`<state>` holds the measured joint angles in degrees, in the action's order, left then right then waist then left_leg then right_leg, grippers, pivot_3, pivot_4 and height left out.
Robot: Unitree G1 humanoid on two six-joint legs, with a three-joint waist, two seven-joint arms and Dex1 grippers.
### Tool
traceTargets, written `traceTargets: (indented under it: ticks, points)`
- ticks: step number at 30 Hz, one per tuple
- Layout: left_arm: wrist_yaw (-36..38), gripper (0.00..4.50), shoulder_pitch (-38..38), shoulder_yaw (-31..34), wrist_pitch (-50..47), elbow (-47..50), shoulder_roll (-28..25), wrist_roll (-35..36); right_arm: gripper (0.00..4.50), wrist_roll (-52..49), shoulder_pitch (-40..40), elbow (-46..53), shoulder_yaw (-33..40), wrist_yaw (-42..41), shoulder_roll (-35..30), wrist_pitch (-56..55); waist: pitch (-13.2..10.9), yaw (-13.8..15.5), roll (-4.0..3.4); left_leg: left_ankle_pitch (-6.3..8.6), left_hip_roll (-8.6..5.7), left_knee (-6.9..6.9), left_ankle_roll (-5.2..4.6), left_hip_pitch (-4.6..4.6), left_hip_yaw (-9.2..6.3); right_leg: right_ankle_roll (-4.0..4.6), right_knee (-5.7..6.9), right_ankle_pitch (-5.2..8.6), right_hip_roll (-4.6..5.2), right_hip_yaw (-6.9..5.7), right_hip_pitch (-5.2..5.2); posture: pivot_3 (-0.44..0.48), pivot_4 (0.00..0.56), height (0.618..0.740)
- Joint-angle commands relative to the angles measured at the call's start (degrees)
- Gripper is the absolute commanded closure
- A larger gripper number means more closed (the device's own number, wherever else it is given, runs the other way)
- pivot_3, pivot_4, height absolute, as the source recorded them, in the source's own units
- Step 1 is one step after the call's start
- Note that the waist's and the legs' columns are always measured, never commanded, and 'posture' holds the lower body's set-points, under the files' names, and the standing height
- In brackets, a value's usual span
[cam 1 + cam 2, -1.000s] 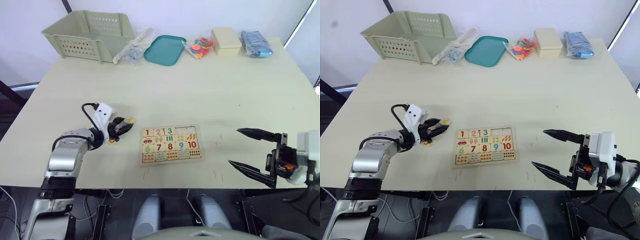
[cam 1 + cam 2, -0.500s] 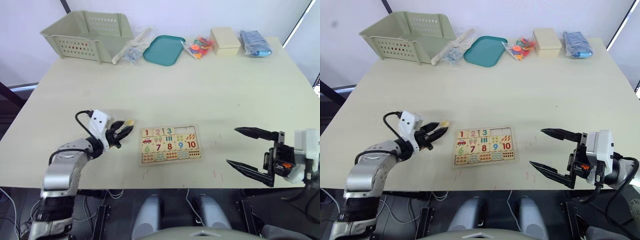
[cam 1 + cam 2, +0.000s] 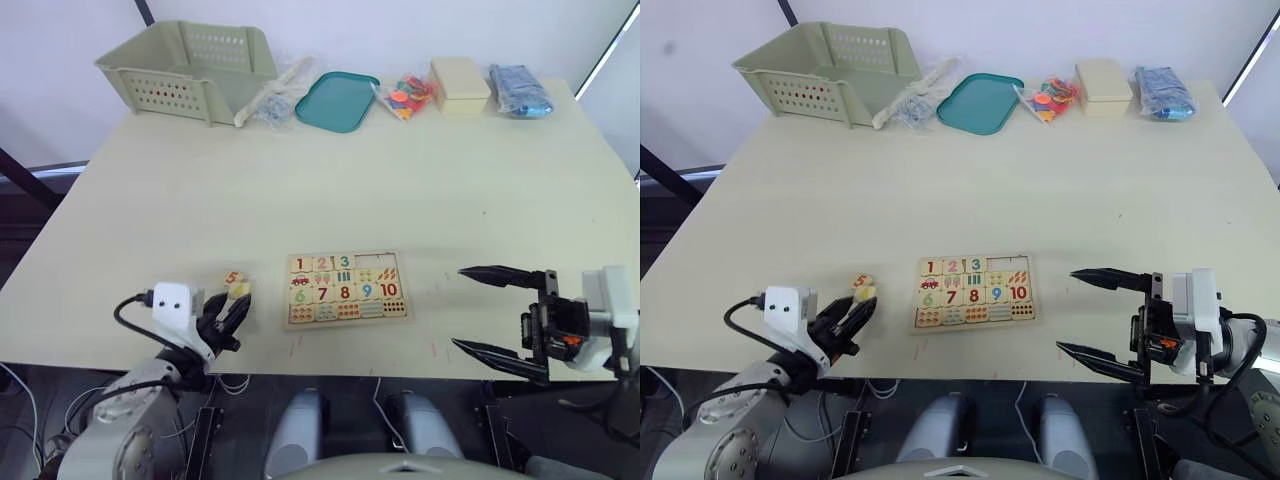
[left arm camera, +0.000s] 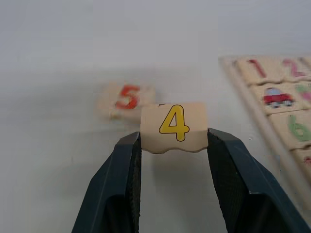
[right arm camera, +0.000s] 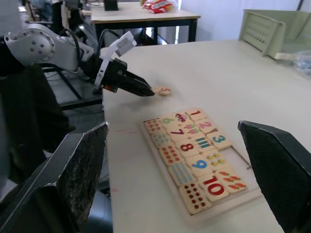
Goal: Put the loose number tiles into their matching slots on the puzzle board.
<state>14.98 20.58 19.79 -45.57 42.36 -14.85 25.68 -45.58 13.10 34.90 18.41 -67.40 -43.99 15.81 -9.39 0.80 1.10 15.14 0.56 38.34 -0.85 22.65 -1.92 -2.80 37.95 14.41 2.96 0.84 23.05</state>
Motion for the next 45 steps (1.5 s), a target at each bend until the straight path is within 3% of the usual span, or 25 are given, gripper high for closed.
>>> traceTargets:
  ticks: [1, 19, 28, 33, 35, 39, 45]
  points:
    - [-2.67, 3.02, 1.23, -1.13, 2.52, 2.02, 1.57, -1.55, 0.0, -1.87, 0.41, -0.29, 2.47, -3.4, -1.04, -1.16, 0.01, 0.0, 0.02, 0.0, -0.02, 0.0, 0.0, 0.0, -0.01, 0.0, 0.0, 0.0, -0.02, -0.01, 0.0, 0.0, 0.15, 0.74]
    - [1.18, 3.02, 1.7, -3.96, 8.73, -4.14, -2.53, -3.72, 0.0, -0.97, 2.13, -3.21, 4.62, -6.88, -0.57, -4.29, 0.04, -0.01, -0.02, 0.0, -0.12, 0.0, 0.0, 0.0, 0.02, 0.01, -0.01, 0.01, -0.06, 0.01, 0.0, 0.0, 0.15, 0.74]
    - [-0.21, 3.02, 1.17, -4.27, 5.07, -1.5, -3.17, -2.82, 0.0, -1.23, 1.35, -3.53, 4.02, -7.22, -0.78, -4.01, 0.07, 0.0, -0.07, 0.0, -0.12, 0.0, 0.0, 0.0, 0.02, 0.01, -0.02, 0.01, -0.05, 0.01, 0.0, 0.0, 0.15, 0.74]
    - [-1.36, 3.02, 6.76, -7.18, 5.18, 3.85, -0.91, -2.87, 0.0, -0.81, 0.6, -4.16, 3.03, -7.54, -0.62, -4.16, 0.08, -0.13, -0.08, 0.01, -0.05, -0.01, -0.01, -0.01, 0.06, 0.0, -0.04, 0.01, -0.04, 0.07, 0.0, 0.0, 0.15, 0.74]
    - [-0.61, 1.93, 8.23, -7.01, 5.59, 3.63, -0.73, -2.27, 0.0, -0.79, 0.19, -4.41, 2.79, -7.6, -0.57, -4.12, 0.09, -0.41, -0.11, 0.02, -0.05, -0.01, -0.02, -0.02, 0.11, 0.0, -0.05, 0.0, -0.04, 0.12, 0.01, 0.0, 0.15, 0.74]
    - [1.96, 0.21, 10.07, -5.13, 9.15, 1.36, -1.25, -1.91, 0.0, -0.88, -0.44, -4.63, 2.51, -7.55, -0.5, -3.92, 0.11, -1.59, -0.1, 0.12, -0.04, -0.01, -0.19, -0.13, 0.4, -0.01, -0.1, 0.0, -0.01, 0.34, 0.0, 0.0, 0.15, 0.74]
    - [13.41, 0.07, 13.91, 2.96, 15.06, 0.05, -7.11, 3.55, 0.0, -2.7, -2.05, -3.47, 1.59, -5.63, 0.31, -2.57, 0.1, -1.55, -0.07, 0.15, 0.01, -0.03, -0.23, -0.2, 0.44, 0.02, -0.08, 0.03, -0.15, 0.36, 0.02, 0.0, 0.15, 0.74]
